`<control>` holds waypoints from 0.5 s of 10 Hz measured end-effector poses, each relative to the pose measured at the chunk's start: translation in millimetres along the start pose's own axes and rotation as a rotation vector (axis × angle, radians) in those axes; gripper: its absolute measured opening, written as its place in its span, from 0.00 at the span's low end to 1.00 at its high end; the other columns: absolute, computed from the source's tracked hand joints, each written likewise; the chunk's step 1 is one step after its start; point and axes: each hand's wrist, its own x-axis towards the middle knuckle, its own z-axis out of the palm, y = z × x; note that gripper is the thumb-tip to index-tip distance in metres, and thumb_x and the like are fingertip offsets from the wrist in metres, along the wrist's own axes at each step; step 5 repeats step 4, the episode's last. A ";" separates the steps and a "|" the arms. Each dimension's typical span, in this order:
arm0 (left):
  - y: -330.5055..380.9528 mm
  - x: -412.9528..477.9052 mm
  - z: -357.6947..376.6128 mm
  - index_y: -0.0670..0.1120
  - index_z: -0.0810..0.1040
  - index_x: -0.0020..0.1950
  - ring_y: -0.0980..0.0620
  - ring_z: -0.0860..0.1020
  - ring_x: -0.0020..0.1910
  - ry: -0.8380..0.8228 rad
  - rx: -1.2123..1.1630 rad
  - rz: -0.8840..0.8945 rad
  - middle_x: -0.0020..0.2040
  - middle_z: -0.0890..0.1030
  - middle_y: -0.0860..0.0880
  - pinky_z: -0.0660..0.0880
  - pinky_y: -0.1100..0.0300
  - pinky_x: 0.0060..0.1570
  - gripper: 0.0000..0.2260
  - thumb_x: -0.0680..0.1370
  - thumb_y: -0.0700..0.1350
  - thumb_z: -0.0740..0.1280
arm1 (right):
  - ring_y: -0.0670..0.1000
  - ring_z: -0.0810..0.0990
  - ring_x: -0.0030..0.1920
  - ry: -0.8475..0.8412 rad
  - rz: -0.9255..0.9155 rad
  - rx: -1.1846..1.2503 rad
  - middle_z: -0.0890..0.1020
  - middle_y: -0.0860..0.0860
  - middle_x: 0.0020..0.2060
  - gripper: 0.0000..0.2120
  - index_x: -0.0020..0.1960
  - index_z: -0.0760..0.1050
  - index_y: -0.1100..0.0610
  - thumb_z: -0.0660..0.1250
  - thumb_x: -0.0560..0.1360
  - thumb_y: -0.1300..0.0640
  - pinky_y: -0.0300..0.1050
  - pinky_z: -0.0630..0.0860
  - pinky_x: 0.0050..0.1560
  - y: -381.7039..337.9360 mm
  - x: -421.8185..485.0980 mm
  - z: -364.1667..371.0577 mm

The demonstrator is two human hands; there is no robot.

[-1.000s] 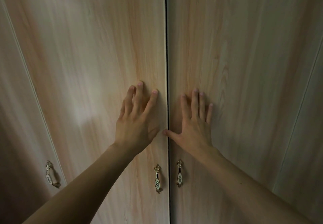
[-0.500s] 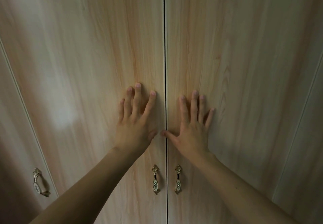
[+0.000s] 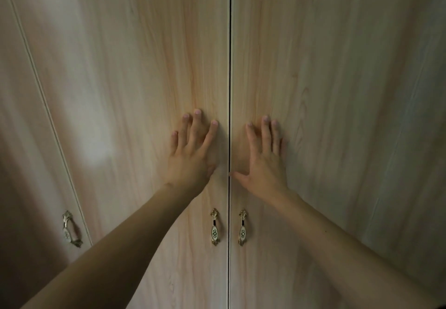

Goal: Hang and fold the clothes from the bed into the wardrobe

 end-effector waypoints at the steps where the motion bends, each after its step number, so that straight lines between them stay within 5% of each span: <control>1: -1.1 -3.6 -20.5 0.56 0.49 0.80 0.42 0.44 0.80 -0.090 -0.100 -0.030 0.81 0.39 0.49 0.62 0.42 0.73 0.38 0.76 0.61 0.67 | 0.56 0.35 0.79 -0.111 -0.054 0.086 0.36 0.55 0.79 0.49 0.81 0.47 0.52 0.69 0.72 0.34 0.60 0.51 0.78 7.5 -12.3 -33.2; 3: 4.9 -21.4 -56.8 0.49 0.62 0.78 0.42 0.58 0.78 -0.340 -0.311 -0.188 0.81 0.57 0.47 0.62 0.42 0.74 0.30 0.80 0.63 0.58 | 0.54 0.51 0.80 -0.136 -0.007 0.213 0.54 0.55 0.80 0.38 0.80 0.51 0.55 0.61 0.79 0.38 0.57 0.54 0.77 9.7 -47.7 -91.6; 5: 10.4 -40.7 -69.3 0.49 0.62 0.78 0.41 0.57 0.78 -0.388 -0.255 -0.207 0.80 0.58 0.44 0.61 0.40 0.74 0.30 0.81 0.64 0.56 | 0.54 0.55 0.78 -0.127 -0.051 0.221 0.60 0.55 0.78 0.37 0.79 0.53 0.57 0.62 0.79 0.40 0.56 0.57 0.76 12.6 -65.5 -109.1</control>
